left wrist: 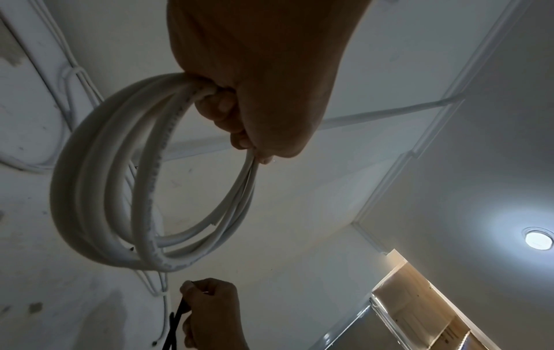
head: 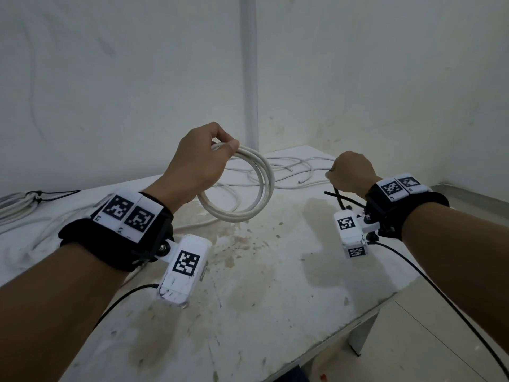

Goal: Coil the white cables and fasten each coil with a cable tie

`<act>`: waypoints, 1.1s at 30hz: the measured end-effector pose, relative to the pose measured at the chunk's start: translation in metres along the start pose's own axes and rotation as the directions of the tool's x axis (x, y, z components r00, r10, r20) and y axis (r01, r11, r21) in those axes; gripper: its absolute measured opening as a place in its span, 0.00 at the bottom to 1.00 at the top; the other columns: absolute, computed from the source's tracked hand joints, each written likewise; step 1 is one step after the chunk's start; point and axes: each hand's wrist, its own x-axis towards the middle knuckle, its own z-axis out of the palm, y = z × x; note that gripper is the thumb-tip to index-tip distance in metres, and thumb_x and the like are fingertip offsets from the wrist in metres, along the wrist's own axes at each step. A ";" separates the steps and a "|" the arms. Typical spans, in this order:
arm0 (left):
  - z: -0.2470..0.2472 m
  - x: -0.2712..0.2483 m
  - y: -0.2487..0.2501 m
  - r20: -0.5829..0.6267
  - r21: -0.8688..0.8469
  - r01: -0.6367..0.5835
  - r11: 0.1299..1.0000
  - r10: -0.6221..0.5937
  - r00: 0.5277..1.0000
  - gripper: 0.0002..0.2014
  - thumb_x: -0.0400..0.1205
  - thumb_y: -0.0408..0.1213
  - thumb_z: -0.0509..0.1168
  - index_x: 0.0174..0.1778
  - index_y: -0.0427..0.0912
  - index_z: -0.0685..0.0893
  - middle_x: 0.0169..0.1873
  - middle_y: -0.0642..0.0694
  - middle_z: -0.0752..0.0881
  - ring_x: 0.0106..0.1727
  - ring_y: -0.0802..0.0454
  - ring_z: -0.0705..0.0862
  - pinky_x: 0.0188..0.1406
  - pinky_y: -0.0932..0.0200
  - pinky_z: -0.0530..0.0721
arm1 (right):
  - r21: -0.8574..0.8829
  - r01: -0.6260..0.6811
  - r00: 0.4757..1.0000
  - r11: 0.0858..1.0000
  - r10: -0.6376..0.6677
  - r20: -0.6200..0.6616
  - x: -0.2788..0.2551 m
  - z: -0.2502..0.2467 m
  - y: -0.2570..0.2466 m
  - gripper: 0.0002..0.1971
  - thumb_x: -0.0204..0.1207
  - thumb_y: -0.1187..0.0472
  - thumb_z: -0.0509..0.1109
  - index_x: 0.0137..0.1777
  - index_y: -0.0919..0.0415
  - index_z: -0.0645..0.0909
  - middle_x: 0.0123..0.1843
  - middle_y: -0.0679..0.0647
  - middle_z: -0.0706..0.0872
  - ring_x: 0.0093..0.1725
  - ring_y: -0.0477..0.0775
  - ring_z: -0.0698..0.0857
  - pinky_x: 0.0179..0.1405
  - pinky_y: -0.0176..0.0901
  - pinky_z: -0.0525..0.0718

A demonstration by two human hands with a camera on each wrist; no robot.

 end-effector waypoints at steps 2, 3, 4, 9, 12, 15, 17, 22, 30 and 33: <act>0.001 0.000 0.000 0.003 -0.011 0.004 1.000 -0.004 1.000 0.08 0.83 0.46 0.68 0.47 0.45 0.85 0.37 0.44 0.85 0.30 0.53 0.76 0.33 0.58 0.72 | 0.123 0.009 1.000 0.992 -0.013 0.025 -0.001 -0.002 -0.002 0.18 0.79 0.59 0.69 0.30 0.70 0.78 0.28 0.61 0.82 0.31 0.63 0.82 0.31 0.43 0.79; 0.002 0.001 0.000 0.003 -0.011 0.004 1.000 -0.004 1.000 0.08 0.83 0.46 0.68 0.47 0.45 0.85 0.37 0.45 0.85 0.29 0.53 0.76 0.32 0.59 0.72 | 0.177 0.029 0.998 0.984 -0.038 0.044 -0.003 -0.003 -0.003 0.18 0.81 0.58 0.69 0.34 0.72 0.83 0.32 0.64 0.87 0.32 0.65 0.85 0.34 0.46 0.84; 0.002 0.001 0.001 0.001 -0.010 0.004 1.000 -0.004 1.000 0.08 0.83 0.46 0.68 0.47 0.45 0.85 0.37 0.46 0.85 0.29 0.54 0.75 0.31 0.59 0.71 | 0.227 0.053 0.997 0.973 -0.066 0.049 -0.005 -0.003 -0.005 0.17 0.82 0.58 0.69 0.39 0.73 0.85 0.36 0.66 0.90 0.35 0.66 0.88 0.36 0.48 0.85; 0.003 0.000 0.001 0.001 -0.017 0.015 1.000 -0.015 1.000 0.07 0.83 0.45 0.68 0.47 0.45 0.85 0.36 0.47 0.85 0.26 0.56 0.73 0.28 0.59 0.69 | 0.339 0.220 0.931 0.915 -0.301 0.208 -0.020 0.007 -0.024 0.09 0.80 0.54 0.73 0.43 0.58 0.85 0.41 0.57 0.91 0.27 0.51 0.84 0.21 0.38 0.78; 0.001 -0.002 0.001 0.003 -0.021 0.016 1.000 -0.016 1.000 0.07 0.83 0.45 0.68 0.46 0.45 0.84 0.35 0.47 0.84 0.25 0.56 0.72 0.26 0.59 0.68 | 0.332 0.168 0.937 0.928 -0.255 0.239 -0.023 0.013 -0.031 0.16 0.84 0.48 0.66 0.47 0.60 0.87 0.42 0.53 0.90 0.31 0.52 0.87 0.26 0.40 0.83; -0.002 -0.003 -0.001 -0.006 -0.004 0.018 1.000 -0.018 1.000 0.08 0.84 0.45 0.68 0.46 0.45 0.84 0.35 0.47 0.84 0.26 0.56 0.73 0.28 0.60 0.69 | -0.031 0.117 0.963 0.993 -0.106 0.248 -0.024 0.012 -0.028 0.17 0.81 0.49 0.68 0.41 0.64 0.84 0.35 0.54 0.84 0.30 0.52 0.83 0.28 0.41 0.81; -0.003 -0.004 -0.003 -0.008 -0.003 0.021 1.000 -0.021 1.000 0.08 0.83 0.45 0.68 0.46 0.45 0.85 0.36 0.46 0.85 0.28 0.55 0.74 0.29 0.59 0.70 | -0.171 0.081 0.949 0.982 -0.024 0.315 -0.031 0.014 -0.028 0.15 0.78 0.54 0.72 0.34 0.62 0.78 0.31 0.53 0.81 0.30 0.51 0.79 0.28 0.39 0.78; -0.008 -0.005 -0.010 -0.012 -0.019 0.039 0.999 -0.039 0.999 0.08 0.83 0.45 0.68 0.46 0.45 0.85 0.35 0.48 0.85 0.32 0.53 0.78 0.33 0.58 0.73 | -0.132 0.059 0.923 0.989 -0.004 0.384 -0.028 0.021 -0.039 0.17 0.74 0.59 0.77 0.28 0.63 0.78 0.21 0.52 0.81 0.28 0.53 0.83 0.29 0.41 0.81; -0.013 -0.006 -0.020 -0.016 -0.022 0.053 0.998 -0.053 0.998 0.08 0.84 0.46 0.68 0.47 0.45 0.84 0.41 0.37 0.88 0.29 0.53 0.76 0.30 0.59 0.73 | 0.015 0.087 0.912 0.996 -0.086 0.402 -0.025 0.022 -0.053 0.16 0.70 0.73 0.62 0.53 0.68 0.87 0.52 0.63 0.87 0.47 0.63 0.90 0.46 0.59 0.92; -0.014 -0.006 -0.023 -0.023 -0.029 0.054 0.998 -0.054 0.998 0.08 0.84 0.46 0.68 0.47 0.45 0.85 0.41 0.38 0.88 0.29 0.53 0.76 0.31 0.58 0.73 | -0.038 0.184 0.865 0.982 -0.143 0.481 -0.030 0.030 -0.054 0.15 0.69 0.72 0.67 0.54 0.62 0.88 0.54 0.61 0.87 0.46 0.60 0.88 0.44 0.51 0.92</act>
